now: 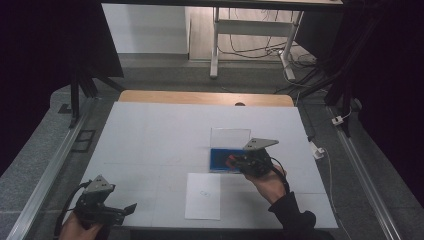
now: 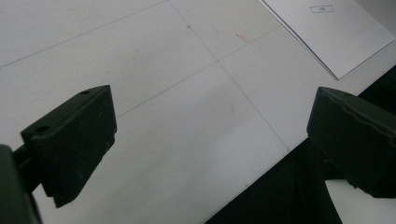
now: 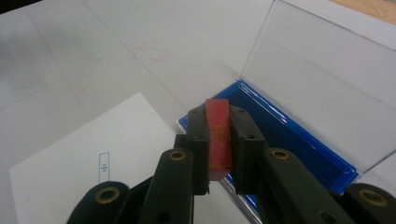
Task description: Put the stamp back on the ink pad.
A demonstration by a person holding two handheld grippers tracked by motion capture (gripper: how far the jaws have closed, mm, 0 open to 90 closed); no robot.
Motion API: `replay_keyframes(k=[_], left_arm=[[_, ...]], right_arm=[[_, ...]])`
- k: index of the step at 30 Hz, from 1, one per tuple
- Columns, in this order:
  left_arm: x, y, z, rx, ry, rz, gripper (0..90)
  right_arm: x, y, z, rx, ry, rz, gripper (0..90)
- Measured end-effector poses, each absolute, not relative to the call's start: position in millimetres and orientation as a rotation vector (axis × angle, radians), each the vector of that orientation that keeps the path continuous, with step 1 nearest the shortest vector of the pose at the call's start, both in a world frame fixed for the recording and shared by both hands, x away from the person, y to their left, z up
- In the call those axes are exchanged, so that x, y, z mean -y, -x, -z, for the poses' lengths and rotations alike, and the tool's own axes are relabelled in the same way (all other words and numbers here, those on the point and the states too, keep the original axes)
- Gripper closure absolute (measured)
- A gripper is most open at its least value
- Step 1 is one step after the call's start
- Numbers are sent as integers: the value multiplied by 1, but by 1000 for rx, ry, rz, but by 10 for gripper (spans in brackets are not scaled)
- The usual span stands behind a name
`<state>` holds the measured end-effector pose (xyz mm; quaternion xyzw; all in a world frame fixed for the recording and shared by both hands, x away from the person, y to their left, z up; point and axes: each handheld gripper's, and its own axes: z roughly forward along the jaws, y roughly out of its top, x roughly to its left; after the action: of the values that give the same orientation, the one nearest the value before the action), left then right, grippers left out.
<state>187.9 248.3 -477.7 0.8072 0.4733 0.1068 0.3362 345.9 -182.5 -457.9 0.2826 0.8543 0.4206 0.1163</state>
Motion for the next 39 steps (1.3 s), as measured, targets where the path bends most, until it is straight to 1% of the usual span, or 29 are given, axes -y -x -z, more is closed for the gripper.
replay_keyframes(k=[19, 39], left_arm=[[-248, -189, 478, -1242, -2107, -276, 24], [-248, -189, 478, -1245, -2107, -277, 25]], right_arm=[[178, -368, 465, -2471, -854, -1182, 794], [164, -389, 488, -2514, -853, -1023, 795]])
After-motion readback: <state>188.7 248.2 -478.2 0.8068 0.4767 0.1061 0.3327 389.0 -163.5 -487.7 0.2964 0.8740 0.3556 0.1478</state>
